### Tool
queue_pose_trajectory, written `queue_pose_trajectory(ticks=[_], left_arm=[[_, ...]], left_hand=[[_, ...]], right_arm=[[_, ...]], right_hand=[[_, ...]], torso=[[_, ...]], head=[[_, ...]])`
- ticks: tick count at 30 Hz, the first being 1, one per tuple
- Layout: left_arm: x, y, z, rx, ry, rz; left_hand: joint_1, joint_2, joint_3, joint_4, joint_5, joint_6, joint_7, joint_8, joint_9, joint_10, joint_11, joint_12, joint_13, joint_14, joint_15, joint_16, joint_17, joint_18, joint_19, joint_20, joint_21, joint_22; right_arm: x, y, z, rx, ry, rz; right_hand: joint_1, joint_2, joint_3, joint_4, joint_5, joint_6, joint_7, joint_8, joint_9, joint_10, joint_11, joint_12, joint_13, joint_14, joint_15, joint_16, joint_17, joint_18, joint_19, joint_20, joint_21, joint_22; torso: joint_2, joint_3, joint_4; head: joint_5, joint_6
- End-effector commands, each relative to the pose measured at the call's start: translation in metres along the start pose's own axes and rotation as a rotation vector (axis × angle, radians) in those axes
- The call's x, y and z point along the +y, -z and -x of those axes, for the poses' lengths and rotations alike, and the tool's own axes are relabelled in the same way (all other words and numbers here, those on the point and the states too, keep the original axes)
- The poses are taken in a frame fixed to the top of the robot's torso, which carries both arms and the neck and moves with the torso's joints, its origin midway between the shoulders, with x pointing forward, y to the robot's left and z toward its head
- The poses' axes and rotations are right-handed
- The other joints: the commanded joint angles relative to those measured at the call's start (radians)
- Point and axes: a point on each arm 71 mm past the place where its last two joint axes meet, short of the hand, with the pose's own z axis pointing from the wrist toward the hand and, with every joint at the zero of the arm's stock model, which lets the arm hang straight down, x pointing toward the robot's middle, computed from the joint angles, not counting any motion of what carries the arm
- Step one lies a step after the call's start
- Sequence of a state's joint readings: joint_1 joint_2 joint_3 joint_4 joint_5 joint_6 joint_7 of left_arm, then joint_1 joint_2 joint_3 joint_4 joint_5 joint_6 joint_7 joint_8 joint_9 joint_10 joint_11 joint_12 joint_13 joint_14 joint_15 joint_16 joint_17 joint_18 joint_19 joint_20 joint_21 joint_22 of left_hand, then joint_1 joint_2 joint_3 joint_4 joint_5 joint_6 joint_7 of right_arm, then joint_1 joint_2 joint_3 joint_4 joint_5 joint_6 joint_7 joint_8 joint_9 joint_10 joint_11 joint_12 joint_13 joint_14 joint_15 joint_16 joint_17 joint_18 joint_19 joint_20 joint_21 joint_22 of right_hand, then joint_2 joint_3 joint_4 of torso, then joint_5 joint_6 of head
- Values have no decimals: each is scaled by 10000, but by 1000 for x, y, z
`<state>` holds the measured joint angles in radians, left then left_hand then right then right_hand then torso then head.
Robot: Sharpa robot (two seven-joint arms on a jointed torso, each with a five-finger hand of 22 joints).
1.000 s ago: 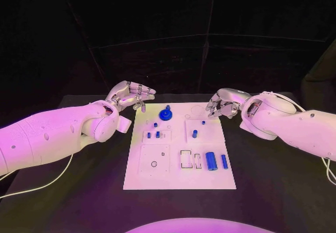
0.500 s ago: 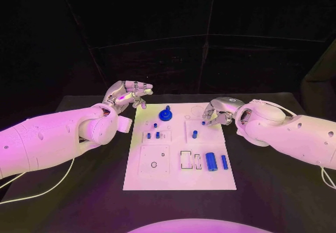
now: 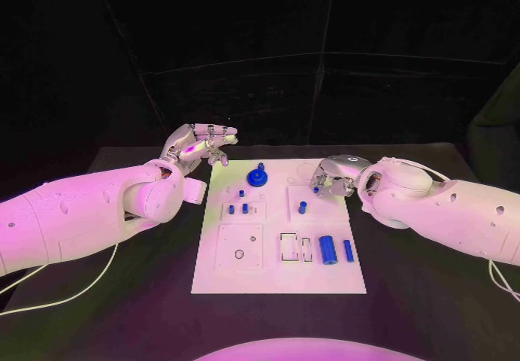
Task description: Assemble the parts on the task board
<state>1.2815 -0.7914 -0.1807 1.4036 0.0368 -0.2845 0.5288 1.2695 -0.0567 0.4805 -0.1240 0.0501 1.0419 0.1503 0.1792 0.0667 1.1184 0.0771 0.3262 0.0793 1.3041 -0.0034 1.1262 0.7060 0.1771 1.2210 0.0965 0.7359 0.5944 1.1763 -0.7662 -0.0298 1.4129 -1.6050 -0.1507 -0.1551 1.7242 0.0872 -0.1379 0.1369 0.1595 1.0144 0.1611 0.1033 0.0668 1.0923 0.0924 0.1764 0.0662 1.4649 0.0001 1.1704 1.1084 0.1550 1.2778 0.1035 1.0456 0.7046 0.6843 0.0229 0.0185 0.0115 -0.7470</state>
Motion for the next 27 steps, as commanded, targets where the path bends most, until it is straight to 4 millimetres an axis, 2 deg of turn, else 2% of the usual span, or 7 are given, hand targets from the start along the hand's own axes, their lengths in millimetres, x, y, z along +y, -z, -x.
queue_pose_trajectory(ticks=[1,13,15,16,17,21,27], left_arm=[[-2,0,0,5,159,-105],[-1,1,1,25,180,-2],[-1,1,1,26,181,18],[-1,1,1,27,182,26],[-1,1,1,26,182,34],[-1,1,1,30,184,59],[-1,1,2,17,179,74]], left_hand=[[55,63,-2,-46,49,56,12,-3,11,18,-2,41,-10,-59,-13,-63,-17,64,-79,3,-34,-17],[62,26,-13,-74,49,43,28,-12,7,-1,9,47,-14,-102,-7,-105,-99,62,-92,4,-60,-31],[62,26,-13,-74,49,43,28,-12,7,-1,9,47,-14,-102,-7,-105,-99,62,-92,4,-60,-31],[63,22,-14,-78,49,39,31,-14,6,-6,11,47,-15,-110,-6,-112,-114,62,-94,5,-64,-33],[65,18,-15,-83,50,35,35,-17,5,-13,15,47,-16,-120,-4,-121,-132,61,-97,6,-70,-36],[65,18,-15,-83,50,35,35,-17,5,-13,15,47,-16,-120,-4,-121,-132,61,-97,6,-70,-36],[34,-7,-33,-85,48,-22,73,-51,-5,-78,47,39,-29,-152,21,-134,-172,56,-110,19,-108,-56]], right_arm=[[0,-1,-2,200,171,-62],[3,-3,-4,348,350,-205],[3,-4,-5,381,434,-296],[3,-4,-5,390,464,-324],[3,-4,-5,398,503,-352],[5,-5,-6,429,620,-420],[7,-4,-7,320,672,-543]], right_hand=[[64,-21,135,27,-64,87,8,-74,3,117,-3,-81,-37,260,12,53,45,-84,82,-16,83,78],[95,-219,1204,155,17,482,-69,-186,12,514,-80,-311,-43,397,-56,602,545,-230,381,-63,842,1108],[-82,-483,1911,284,-10,592,-49,-278,-2,639,-77,-450,-45,399,-56,654,509,-265,439,-80,1100,1398],[-311,-924,2776,364,-23,615,-66,-398,-17,711,-87,-593,-49,372,-38,712,493,-252,389,-92,1219,1517],[-468,-1143,3271,423,-44,679,-70,-417,-11,778,-97,-653,-43,361,-36,748,489,-261,367,-82,1289,1589],[-884,-1499,4227,411,-118,867,-99,-346,21,963,-167,-662,-26,374,-58,821,476,-300,430,-77,1477,1838],[-1509,-1800,5435,172,-117,1022,-151,-341,33,1122,-189,-696,-14,356,-112,863,388,-346,501,-111,1668,2092]], torso=[[0,-2,-8],[3,2,-6],[-1,5,-6],[-1,5,-6],[-2,6,-6],[-6,6,-11],[-12,5,-8]], head=[[11,-14],[-3,-60],[-11,-70],[-11,-70],[-15,-73],[-27,-83],[-40,-92]])
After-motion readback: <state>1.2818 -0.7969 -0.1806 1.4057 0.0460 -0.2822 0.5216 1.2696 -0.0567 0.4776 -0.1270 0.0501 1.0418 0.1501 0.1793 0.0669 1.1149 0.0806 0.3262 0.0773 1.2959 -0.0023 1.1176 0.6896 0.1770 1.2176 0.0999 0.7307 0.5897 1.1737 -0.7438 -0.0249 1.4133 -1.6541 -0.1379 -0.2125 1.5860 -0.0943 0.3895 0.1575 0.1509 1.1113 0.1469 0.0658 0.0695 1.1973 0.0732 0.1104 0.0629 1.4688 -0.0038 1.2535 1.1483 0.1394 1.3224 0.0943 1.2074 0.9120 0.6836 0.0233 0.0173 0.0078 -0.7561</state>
